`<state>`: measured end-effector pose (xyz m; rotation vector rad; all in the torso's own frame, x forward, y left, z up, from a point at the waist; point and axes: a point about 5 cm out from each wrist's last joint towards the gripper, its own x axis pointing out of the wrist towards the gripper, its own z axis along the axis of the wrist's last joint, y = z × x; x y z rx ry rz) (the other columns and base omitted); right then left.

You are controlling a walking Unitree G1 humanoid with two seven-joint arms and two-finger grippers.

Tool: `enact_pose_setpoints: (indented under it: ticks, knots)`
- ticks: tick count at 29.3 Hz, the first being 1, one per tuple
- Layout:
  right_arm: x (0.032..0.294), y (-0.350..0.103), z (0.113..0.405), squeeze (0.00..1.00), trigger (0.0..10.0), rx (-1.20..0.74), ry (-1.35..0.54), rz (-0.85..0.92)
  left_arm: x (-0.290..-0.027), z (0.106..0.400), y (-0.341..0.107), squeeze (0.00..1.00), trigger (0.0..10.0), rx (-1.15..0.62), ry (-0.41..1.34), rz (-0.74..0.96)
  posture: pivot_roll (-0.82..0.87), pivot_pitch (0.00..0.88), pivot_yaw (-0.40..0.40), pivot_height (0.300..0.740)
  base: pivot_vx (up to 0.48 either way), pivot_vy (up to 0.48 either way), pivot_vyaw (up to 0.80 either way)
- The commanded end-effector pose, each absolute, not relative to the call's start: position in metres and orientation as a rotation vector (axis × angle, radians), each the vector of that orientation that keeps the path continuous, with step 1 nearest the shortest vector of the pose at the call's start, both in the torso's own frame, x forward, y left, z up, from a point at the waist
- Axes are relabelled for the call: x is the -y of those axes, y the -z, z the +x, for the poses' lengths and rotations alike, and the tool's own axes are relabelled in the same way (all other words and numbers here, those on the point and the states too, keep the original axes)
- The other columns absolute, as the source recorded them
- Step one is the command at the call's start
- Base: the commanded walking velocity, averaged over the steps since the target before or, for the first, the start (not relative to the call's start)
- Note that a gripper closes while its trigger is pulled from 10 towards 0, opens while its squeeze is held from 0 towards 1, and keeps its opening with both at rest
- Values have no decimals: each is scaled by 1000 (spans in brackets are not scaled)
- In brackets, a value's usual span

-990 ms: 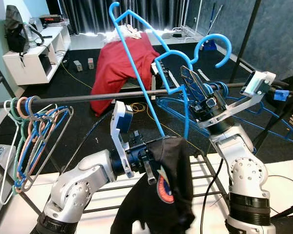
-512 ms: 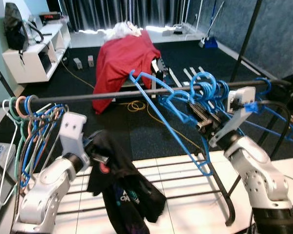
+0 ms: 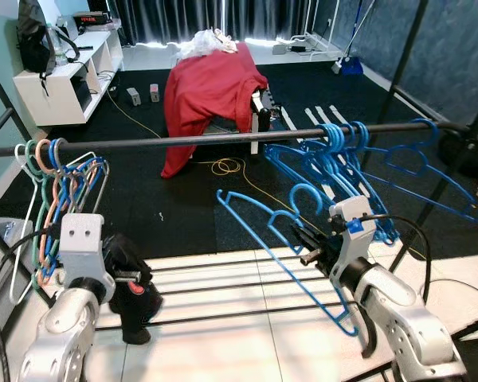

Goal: Hang hanger

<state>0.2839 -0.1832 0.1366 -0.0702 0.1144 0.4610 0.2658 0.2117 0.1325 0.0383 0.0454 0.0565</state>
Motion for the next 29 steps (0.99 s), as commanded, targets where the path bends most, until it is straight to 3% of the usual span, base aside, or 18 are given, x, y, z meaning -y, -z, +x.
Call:
enact_pose_setpoints:
  ticks: [1,9,29]
  knots:
    - [185,-128,284,0,10000,-135,-450,-103,-215,266,-130,0,10000,-41,-91,61,-62,50,-9,740,-424,0,0]
    - [193,-122,284,0,10000,-147,-411,-125,-212,271,-130,0,10000,-34,-86,64,-62,40,-8,740,-383,0,298]
    - [204,-107,292,0,10000,-158,-307,-184,-204,283,-110,0,10000,-112,13,75,-16,0,-3,740,0,0,750]
